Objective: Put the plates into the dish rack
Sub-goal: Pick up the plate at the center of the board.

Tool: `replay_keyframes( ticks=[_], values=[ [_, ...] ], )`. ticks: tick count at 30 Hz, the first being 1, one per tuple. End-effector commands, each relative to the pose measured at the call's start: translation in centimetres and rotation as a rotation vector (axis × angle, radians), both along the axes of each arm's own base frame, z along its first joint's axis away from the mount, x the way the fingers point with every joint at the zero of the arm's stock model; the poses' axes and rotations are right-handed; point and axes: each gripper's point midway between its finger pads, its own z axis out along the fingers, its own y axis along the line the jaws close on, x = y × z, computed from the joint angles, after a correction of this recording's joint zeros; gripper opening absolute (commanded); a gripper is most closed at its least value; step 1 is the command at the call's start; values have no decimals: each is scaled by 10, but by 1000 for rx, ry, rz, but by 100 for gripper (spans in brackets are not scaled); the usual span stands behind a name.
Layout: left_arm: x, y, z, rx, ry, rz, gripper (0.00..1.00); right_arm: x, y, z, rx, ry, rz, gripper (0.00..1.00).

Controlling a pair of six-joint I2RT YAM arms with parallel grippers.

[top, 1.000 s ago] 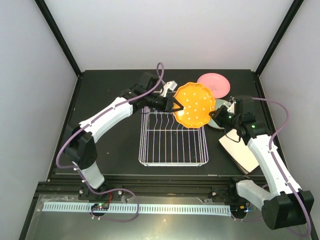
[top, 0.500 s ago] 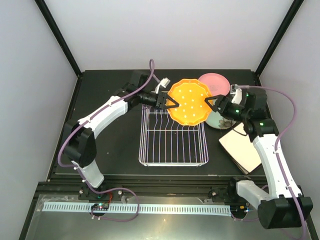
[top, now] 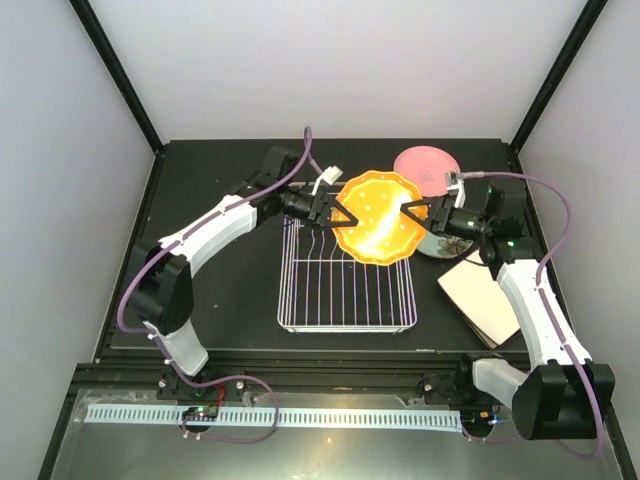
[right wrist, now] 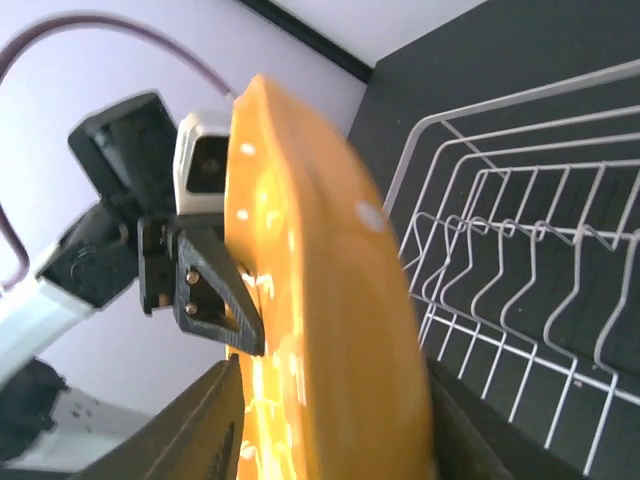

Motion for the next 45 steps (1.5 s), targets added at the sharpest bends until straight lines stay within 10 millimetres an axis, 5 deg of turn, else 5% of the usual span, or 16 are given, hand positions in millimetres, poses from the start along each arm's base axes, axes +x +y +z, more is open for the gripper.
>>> replay_keyframes(
  ticks=[1,5,7,11,15,21,25,30,34,39,45],
  values=[
    [-11,-2,37,-111,-88,-90,3,-5,15,10,40,-47,74,37],
    [-7,-1,34,-80,-124,-66,2,-4,15,10,38,-38,63,3],
    [-3,1,32,-51,-147,-45,4,-3,14,14,42,-35,51,1],
    [11,14,22,44,-194,43,32,-1,13,24,54,-29,41,1],
    [32,45,23,118,-248,171,49,5,10,28,45,-18,23,1],
    [55,100,44,174,-359,357,79,20,-6,20,49,29,-24,1],
    [47,112,75,297,-618,439,88,38,-12,8,2,132,-67,1],
    [14,103,106,498,-1051,507,91,58,-22,-5,-43,278,-161,1],
    [-3,94,111,607,-1254,516,93,64,-29,-8,-89,334,-230,1],
    [-19,72,93,769,-1460,447,93,70,-34,-5,-111,376,-274,1],
    [-29,34,46,1052,-1664,312,93,70,-25,11,-102,361,-275,1]
  ],
)
